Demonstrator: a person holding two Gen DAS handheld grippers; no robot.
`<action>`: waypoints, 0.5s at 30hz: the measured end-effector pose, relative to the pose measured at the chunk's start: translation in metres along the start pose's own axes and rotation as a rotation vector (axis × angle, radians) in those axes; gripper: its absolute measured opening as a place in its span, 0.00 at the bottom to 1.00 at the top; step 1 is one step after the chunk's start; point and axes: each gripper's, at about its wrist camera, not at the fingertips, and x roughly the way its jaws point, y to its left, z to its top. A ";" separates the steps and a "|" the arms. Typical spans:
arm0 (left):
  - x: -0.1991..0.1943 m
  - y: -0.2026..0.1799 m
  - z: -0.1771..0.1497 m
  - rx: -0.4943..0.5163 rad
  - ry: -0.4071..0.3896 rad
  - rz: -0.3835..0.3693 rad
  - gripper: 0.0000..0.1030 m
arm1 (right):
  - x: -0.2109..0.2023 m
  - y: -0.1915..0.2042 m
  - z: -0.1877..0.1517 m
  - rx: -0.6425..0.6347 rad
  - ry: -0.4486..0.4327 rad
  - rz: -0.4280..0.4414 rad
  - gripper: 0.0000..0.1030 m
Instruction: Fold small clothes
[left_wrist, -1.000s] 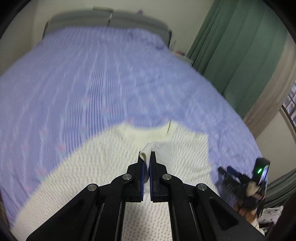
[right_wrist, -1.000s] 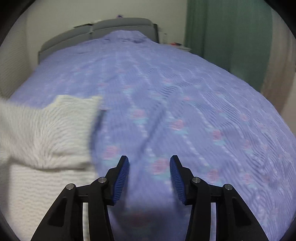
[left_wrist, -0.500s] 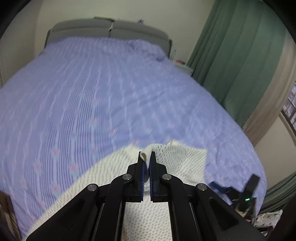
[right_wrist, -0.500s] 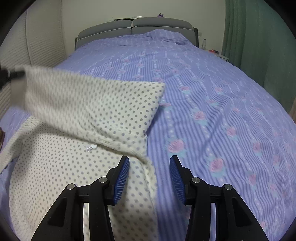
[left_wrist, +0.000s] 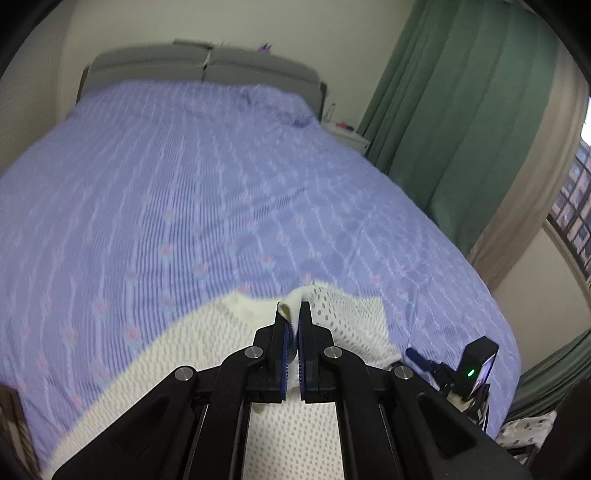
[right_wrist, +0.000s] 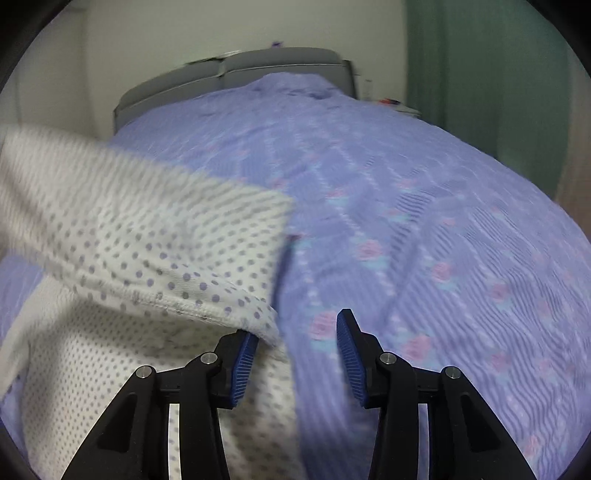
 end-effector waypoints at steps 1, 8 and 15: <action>0.006 0.003 -0.008 -0.014 0.018 0.003 0.06 | -0.001 -0.007 -0.002 0.023 0.000 0.004 0.42; 0.050 0.029 -0.052 -0.085 0.124 0.030 0.06 | 0.014 -0.047 -0.008 0.161 0.047 0.048 0.43; 0.081 0.063 -0.075 -0.152 0.207 0.018 0.06 | 0.018 -0.048 -0.013 0.174 0.043 0.050 0.48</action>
